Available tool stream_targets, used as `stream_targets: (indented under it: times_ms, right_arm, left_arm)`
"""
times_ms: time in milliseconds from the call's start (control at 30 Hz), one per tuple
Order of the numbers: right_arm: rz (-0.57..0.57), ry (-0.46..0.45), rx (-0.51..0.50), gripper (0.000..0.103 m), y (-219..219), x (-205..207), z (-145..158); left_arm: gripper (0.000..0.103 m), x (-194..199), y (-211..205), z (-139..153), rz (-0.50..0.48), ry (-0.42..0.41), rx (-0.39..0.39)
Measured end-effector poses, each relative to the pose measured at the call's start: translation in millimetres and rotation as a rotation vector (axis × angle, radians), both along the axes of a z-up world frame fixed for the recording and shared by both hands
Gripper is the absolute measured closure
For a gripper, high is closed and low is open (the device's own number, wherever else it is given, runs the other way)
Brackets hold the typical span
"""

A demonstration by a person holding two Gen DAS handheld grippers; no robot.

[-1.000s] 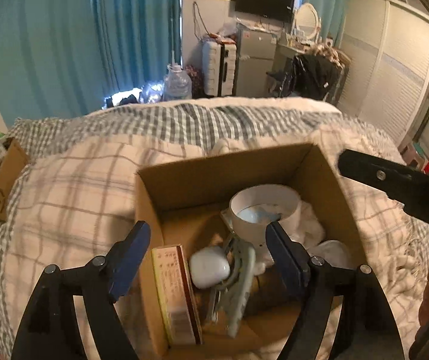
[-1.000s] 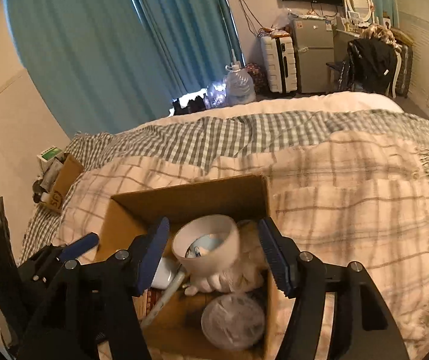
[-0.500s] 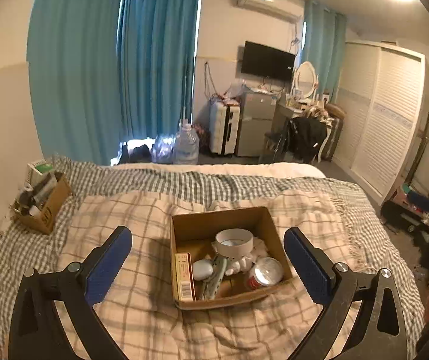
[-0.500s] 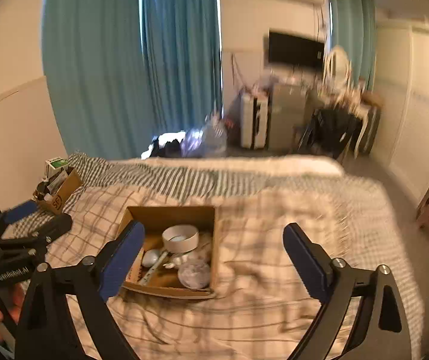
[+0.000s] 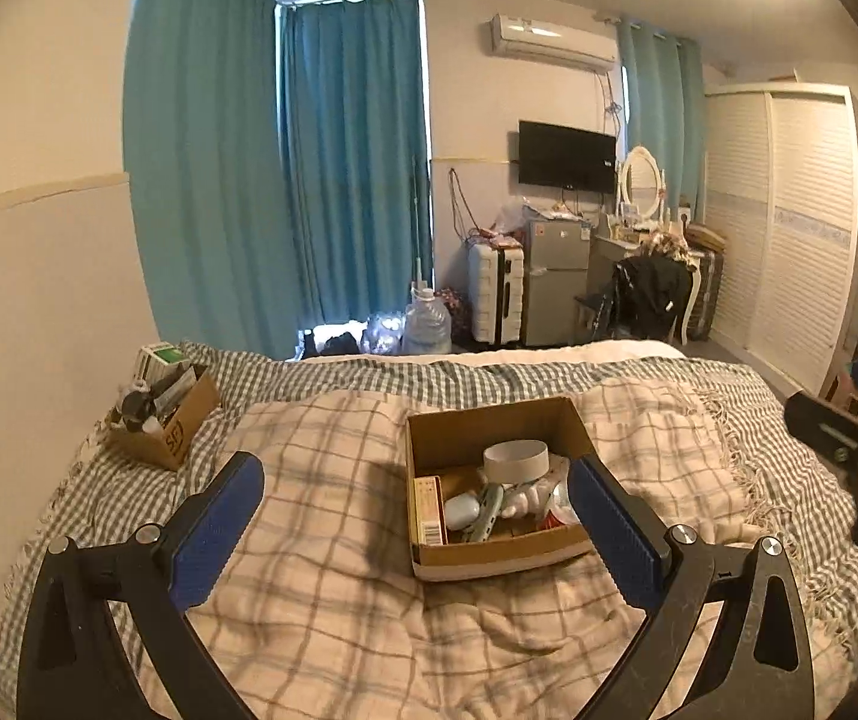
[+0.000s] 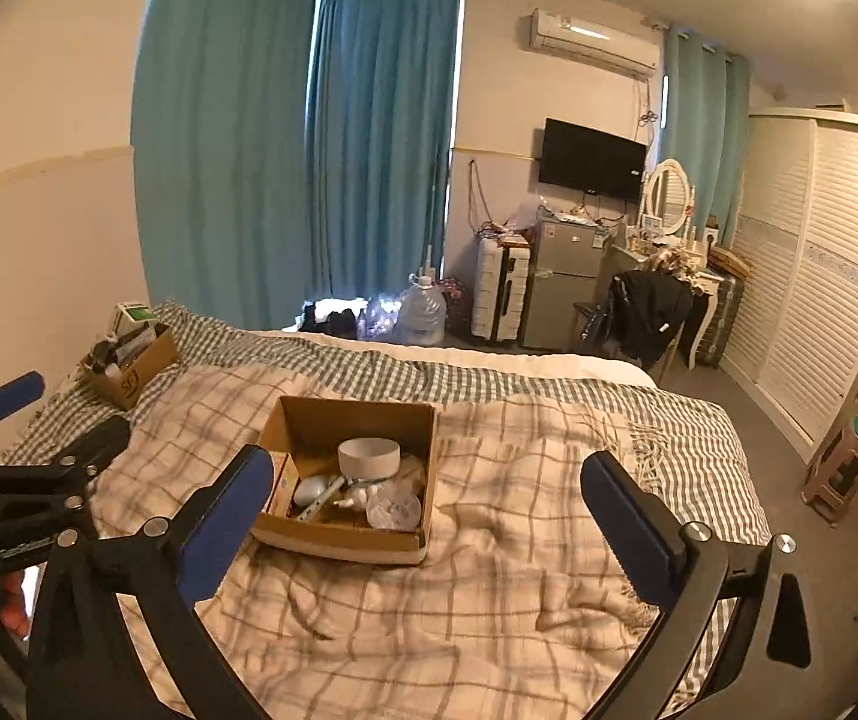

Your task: Organize objects

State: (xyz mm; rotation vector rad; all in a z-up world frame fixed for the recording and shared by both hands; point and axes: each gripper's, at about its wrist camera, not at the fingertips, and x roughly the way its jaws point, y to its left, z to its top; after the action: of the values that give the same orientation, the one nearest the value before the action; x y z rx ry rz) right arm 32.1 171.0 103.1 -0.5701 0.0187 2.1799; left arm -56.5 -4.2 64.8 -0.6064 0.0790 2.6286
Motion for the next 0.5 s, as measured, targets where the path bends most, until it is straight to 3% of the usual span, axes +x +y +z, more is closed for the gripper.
stream_targets:
  times_ms: [167, 300, 500]
  right_arm:
    - [-0.013, 0.06, 0.016, 0.001, 5, 9, -29]
    - [-0.056, 0.074, 0.064, 0.001, 12, 14, -54]
    - [-0.077, 0.056, 0.013, 0.0, 34, 19, -80]
  left_arm:
    - [0.0, 7, 1, -19, 0.005, -0.012, 0.013]
    - [0.0, 4, 4, -38, 0.013, -0.053, 0.081]
    - [0.0, 2, 11, -63, 0.0, -0.081, 0.072]
